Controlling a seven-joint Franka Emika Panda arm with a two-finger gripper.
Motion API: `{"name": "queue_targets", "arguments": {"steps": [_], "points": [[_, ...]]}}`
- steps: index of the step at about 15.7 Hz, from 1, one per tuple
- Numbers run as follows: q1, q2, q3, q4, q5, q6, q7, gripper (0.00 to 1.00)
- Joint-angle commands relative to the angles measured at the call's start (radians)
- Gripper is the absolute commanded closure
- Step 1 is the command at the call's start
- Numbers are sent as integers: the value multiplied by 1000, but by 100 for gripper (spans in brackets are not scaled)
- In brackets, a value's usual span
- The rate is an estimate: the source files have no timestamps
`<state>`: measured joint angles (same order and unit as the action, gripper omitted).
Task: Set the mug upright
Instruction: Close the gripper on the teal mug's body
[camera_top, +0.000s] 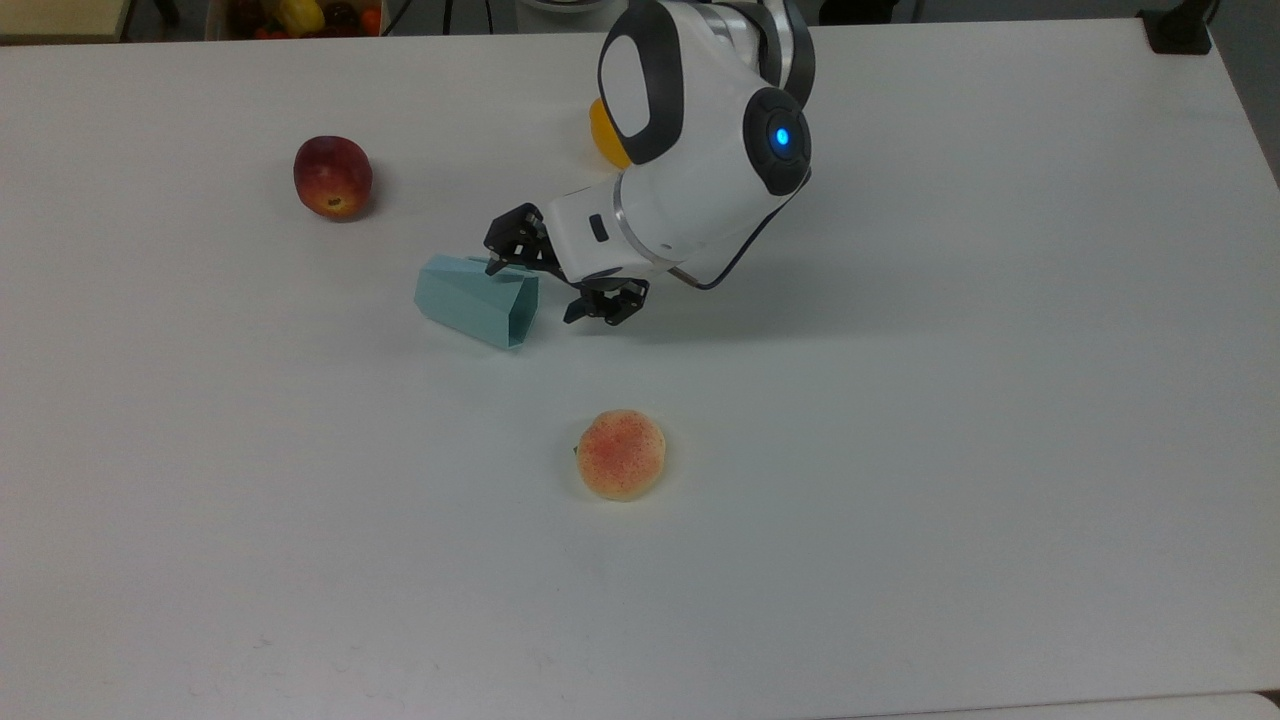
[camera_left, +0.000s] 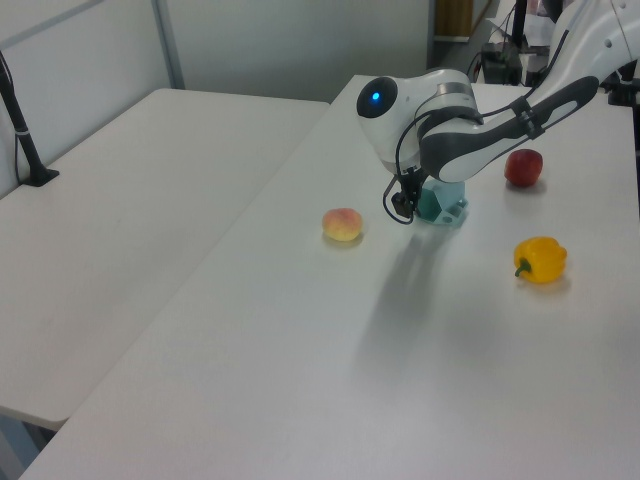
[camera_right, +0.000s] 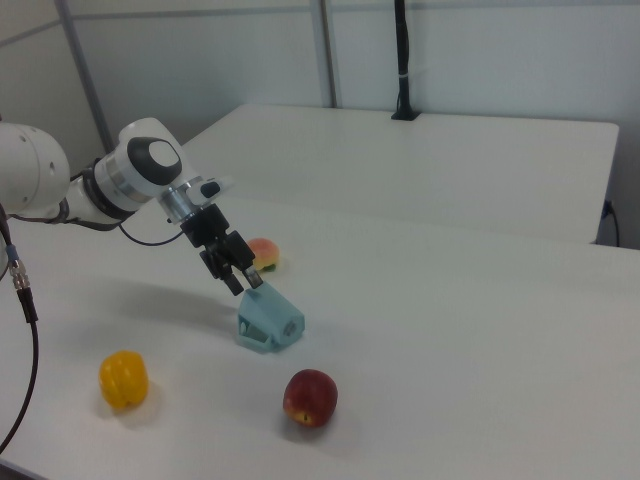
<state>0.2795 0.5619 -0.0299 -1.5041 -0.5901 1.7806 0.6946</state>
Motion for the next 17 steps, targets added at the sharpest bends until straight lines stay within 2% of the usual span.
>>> {"name": "queue_targets", "arguments": {"steps": [1,3,6,7,10,11,15,17], "points": [[-32,-25,-8,-54,-33,29,20,0],[-45,-26,-12,-77,-71,28,20,0],[-52,-30,-15,-113,-108,28,19,11],[-54,-30,-15,-123,-118,28,19,23],[-59,-31,-15,-157,-157,31,10,84],[-60,-31,-15,-157,-158,40,9,100],[-86,-66,-13,-151,-139,80,-16,100],[-89,-111,-12,-146,-58,79,-88,100]]}}
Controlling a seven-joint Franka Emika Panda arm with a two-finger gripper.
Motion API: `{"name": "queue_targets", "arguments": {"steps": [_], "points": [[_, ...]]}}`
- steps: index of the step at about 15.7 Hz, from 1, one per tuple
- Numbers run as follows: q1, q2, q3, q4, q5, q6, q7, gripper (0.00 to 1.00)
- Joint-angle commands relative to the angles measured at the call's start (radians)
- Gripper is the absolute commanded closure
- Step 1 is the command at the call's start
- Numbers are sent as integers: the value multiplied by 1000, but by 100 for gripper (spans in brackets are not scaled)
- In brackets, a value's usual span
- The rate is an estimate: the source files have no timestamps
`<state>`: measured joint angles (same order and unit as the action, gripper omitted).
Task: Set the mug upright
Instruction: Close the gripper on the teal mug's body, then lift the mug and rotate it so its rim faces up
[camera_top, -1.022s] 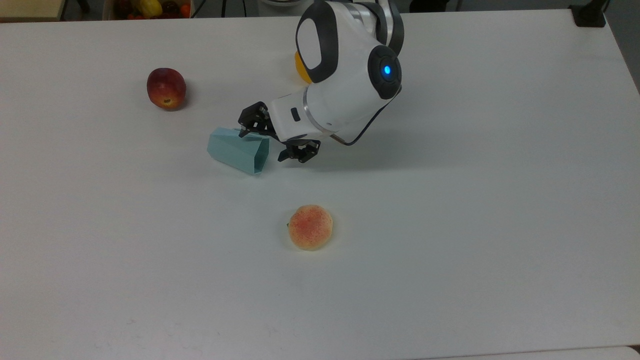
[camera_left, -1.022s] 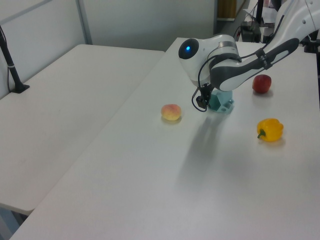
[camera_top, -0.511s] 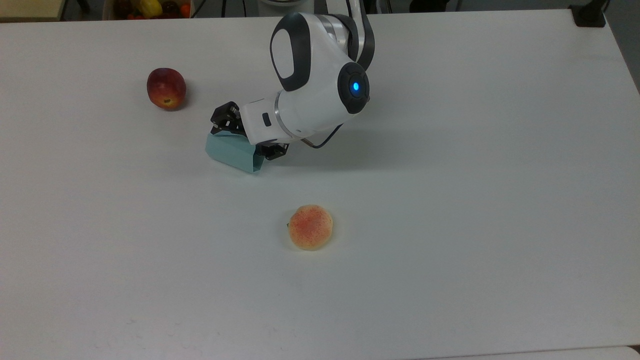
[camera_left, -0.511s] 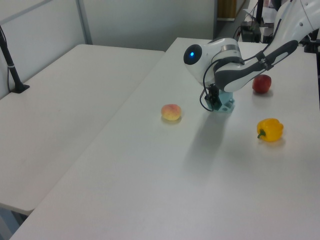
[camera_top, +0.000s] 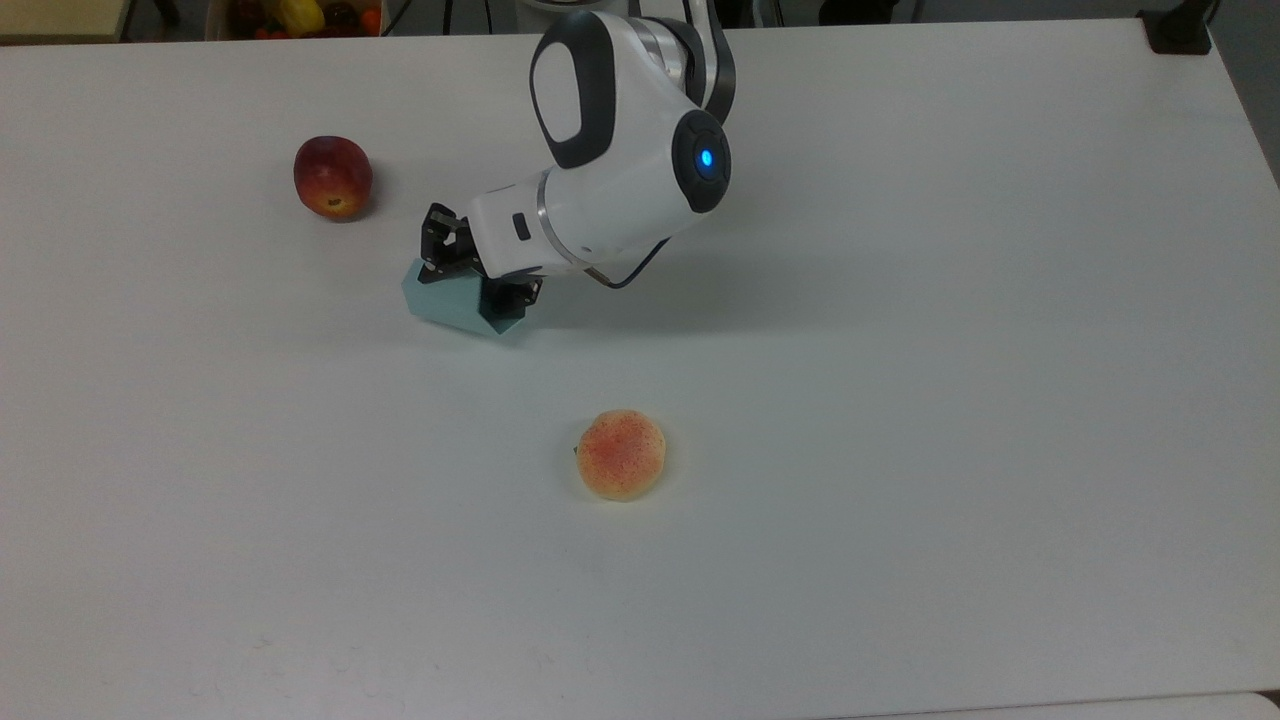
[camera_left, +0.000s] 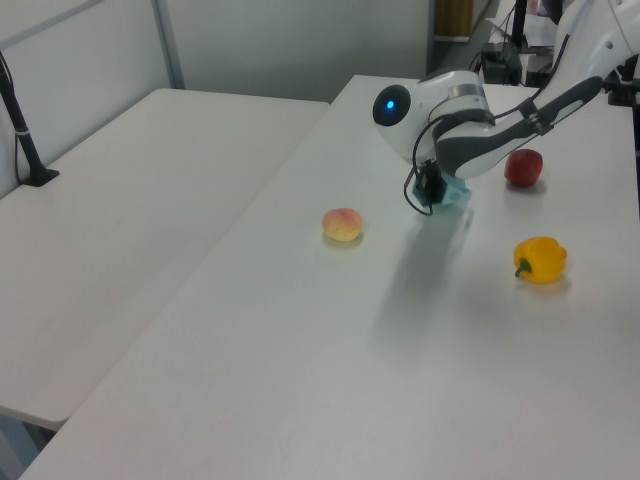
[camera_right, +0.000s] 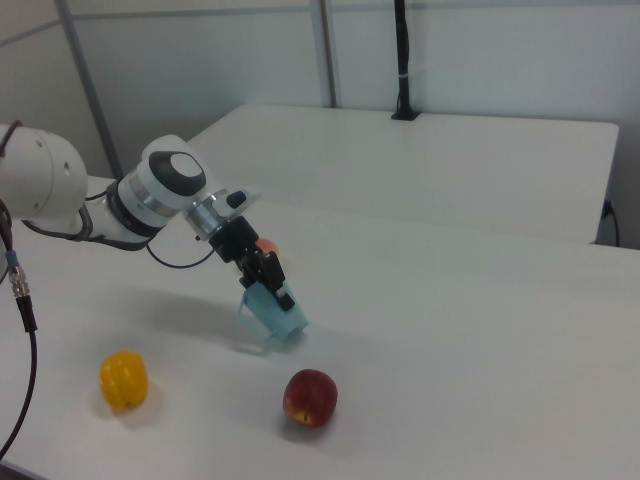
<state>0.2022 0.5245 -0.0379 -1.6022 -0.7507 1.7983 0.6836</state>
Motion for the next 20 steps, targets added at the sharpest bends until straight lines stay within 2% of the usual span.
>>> {"name": "queue_targets", "arguments": {"steps": [1,3,6,11,13,16,18,20], "points": [[-18,-102,-5,-42,152,59,-129,100],[-30,-158,-5,-27,243,49,-240,100],[-43,-228,-3,-10,341,47,-302,100],[-113,-385,-3,-8,704,49,-550,100],[-133,-418,-3,-18,809,49,-636,100],[-153,-457,-3,-100,898,64,-812,100],[-155,-487,-3,-165,916,100,-927,100],[-155,-511,-2,-231,915,168,-976,100]]}}
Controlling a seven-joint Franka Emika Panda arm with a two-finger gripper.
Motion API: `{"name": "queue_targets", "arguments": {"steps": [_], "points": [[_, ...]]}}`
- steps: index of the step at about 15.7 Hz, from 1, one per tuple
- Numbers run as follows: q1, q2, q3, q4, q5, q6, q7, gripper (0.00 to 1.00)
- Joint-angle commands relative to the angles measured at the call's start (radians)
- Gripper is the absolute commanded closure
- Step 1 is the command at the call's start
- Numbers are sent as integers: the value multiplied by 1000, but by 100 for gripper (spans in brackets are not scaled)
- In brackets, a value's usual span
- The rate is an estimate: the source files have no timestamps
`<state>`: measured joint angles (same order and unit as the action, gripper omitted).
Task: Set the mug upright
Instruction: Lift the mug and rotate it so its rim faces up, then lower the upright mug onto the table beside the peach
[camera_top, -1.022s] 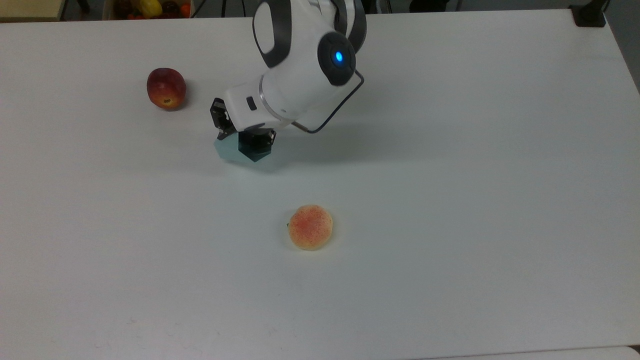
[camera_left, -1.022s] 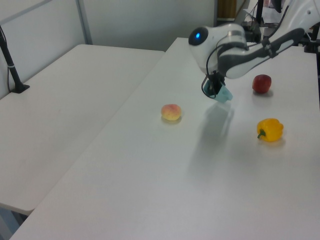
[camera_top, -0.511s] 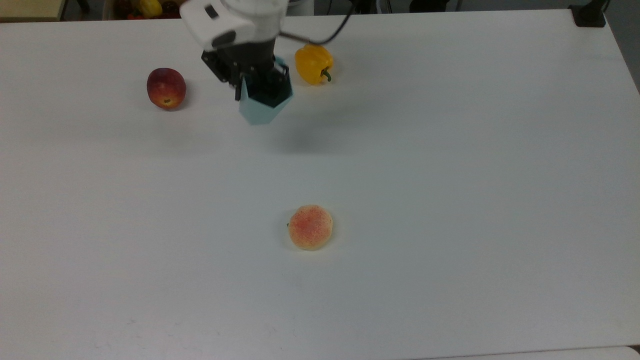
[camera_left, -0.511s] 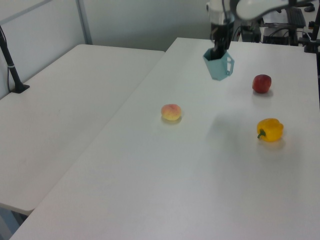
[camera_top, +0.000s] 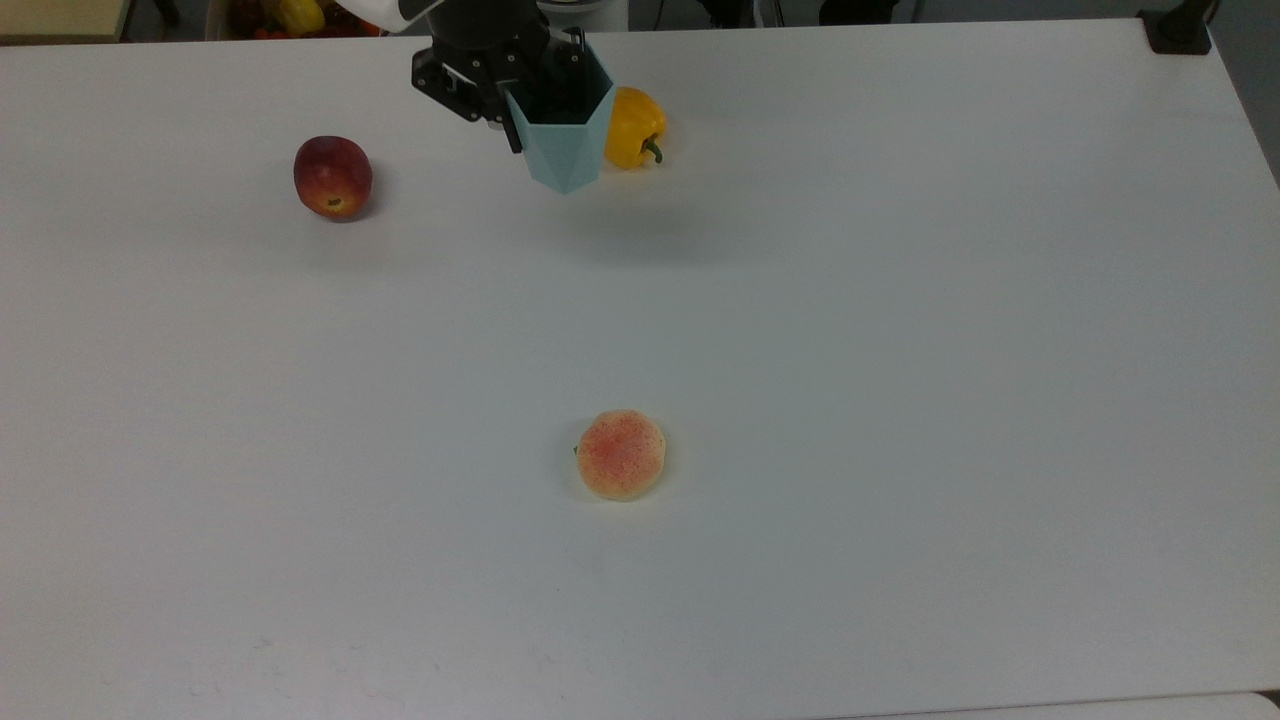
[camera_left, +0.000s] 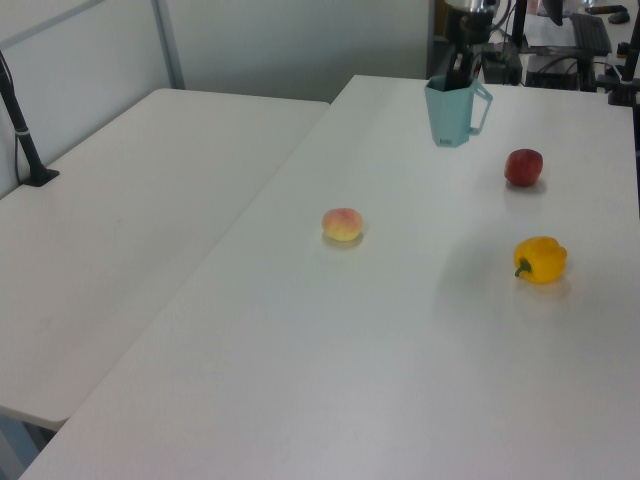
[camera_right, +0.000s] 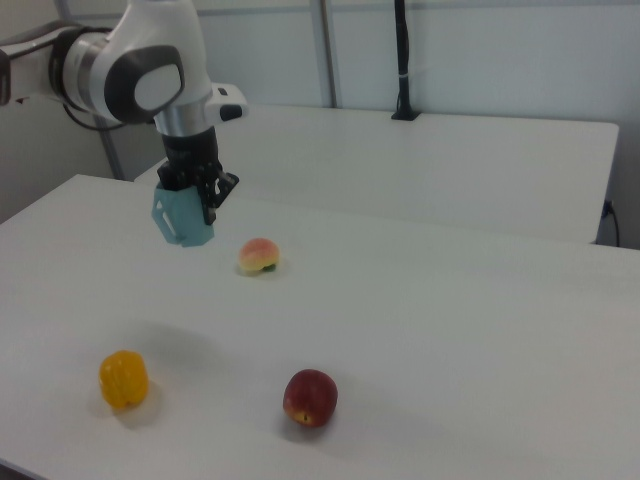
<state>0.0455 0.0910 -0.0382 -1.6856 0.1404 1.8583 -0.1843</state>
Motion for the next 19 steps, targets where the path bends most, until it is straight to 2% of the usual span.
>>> {"name": "queue_targets", "arguments": {"steps": [1,5,7,17,18,19], "points": [[4,-76,-2,-163,24,131,-121,100],[5,-11,0,-194,2,231,-170,100],[13,39,0,-206,-31,284,-172,100],[42,226,1,-201,-36,473,-173,100],[46,231,1,-203,-36,473,-179,96],[47,239,1,-201,-35,473,-182,84]]}}
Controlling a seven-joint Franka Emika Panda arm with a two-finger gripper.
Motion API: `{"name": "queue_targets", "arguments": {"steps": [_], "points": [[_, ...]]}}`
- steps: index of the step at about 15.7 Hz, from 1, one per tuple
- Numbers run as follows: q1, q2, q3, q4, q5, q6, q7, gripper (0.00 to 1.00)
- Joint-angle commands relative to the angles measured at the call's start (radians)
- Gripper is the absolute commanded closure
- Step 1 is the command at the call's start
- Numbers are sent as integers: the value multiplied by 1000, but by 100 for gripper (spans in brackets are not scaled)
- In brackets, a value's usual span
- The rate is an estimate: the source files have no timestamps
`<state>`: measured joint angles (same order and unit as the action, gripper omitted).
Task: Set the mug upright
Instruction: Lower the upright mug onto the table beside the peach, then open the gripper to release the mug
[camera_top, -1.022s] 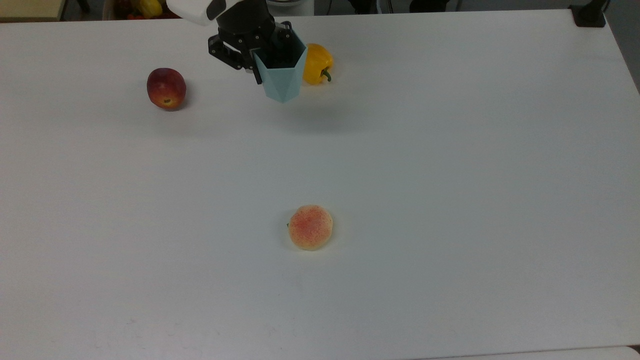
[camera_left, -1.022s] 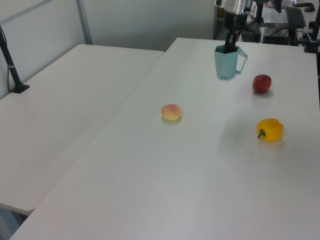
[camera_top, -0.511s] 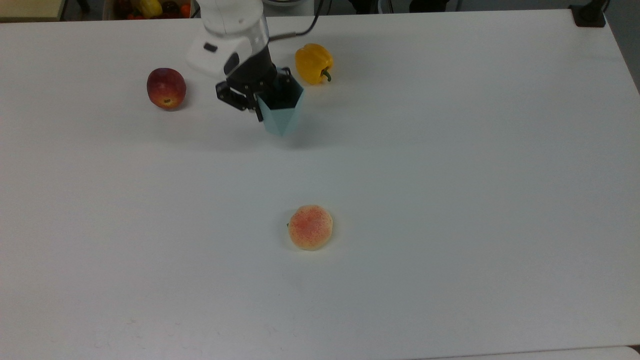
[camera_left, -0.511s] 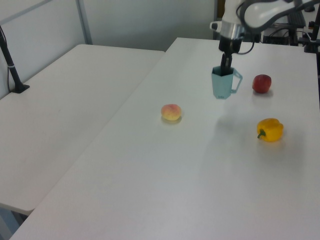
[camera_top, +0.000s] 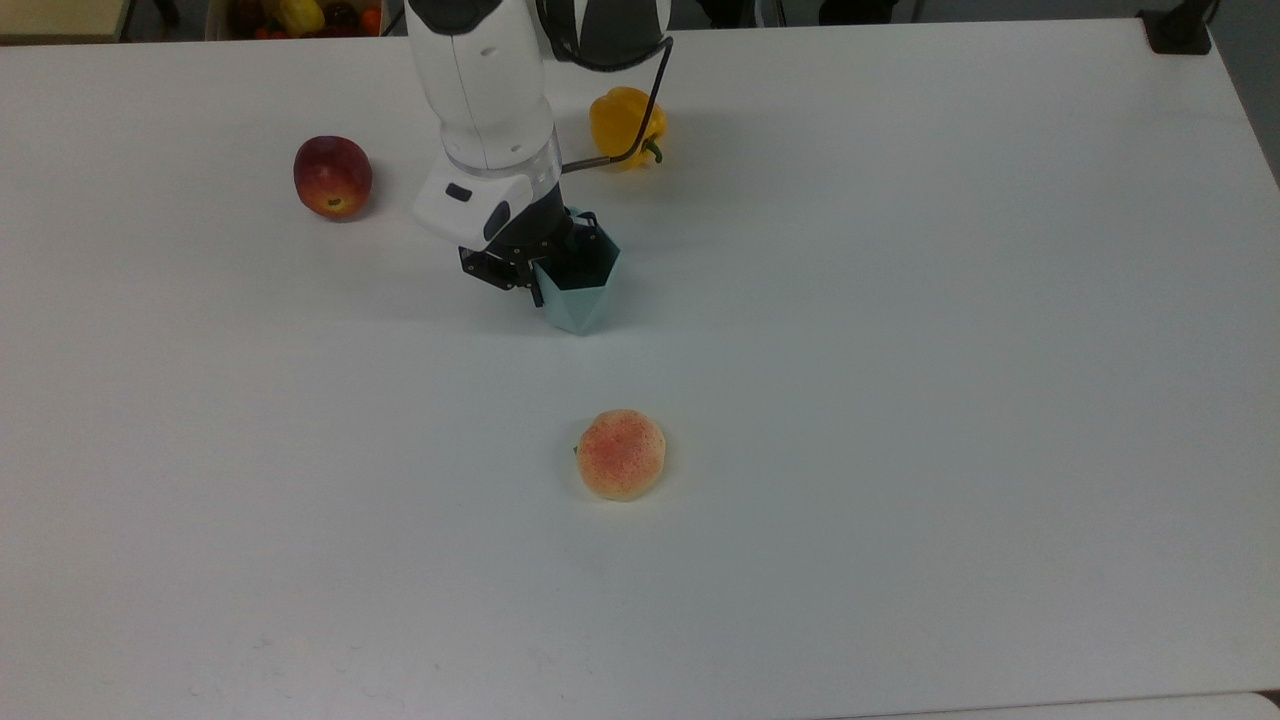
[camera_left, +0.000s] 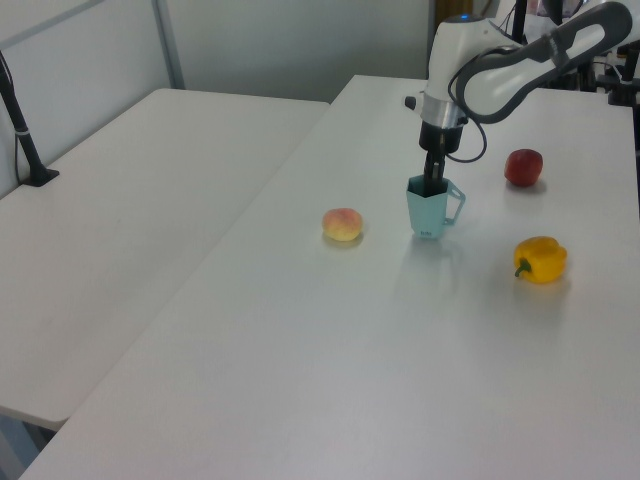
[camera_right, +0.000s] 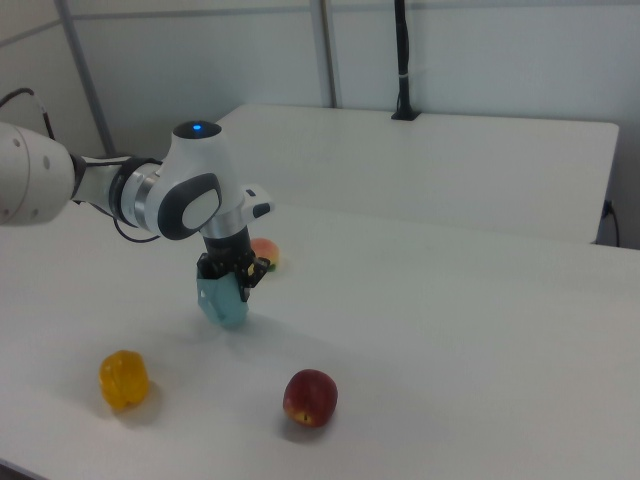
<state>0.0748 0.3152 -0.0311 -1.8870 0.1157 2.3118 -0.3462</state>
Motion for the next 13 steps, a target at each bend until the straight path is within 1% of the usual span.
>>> {"name": "queue_targets", "arguments": {"steps": [1,2,3,4,5,7,8,11,13], "points": [[16,16,-6,2,-10,18,-17,47],[17,15,-6,3,-10,18,-10,17],[16,13,-6,3,-10,14,-19,11],[16,9,-6,8,-10,9,-10,0],[16,-2,-6,9,-7,3,-1,0],[16,-57,-4,11,-4,-26,48,0],[14,-86,-4,40,-4,-70,88,0],[8,-157,-4,156,-8,-297,179,0],[2,-205,-3,219,-10,-415,235,0]]}}
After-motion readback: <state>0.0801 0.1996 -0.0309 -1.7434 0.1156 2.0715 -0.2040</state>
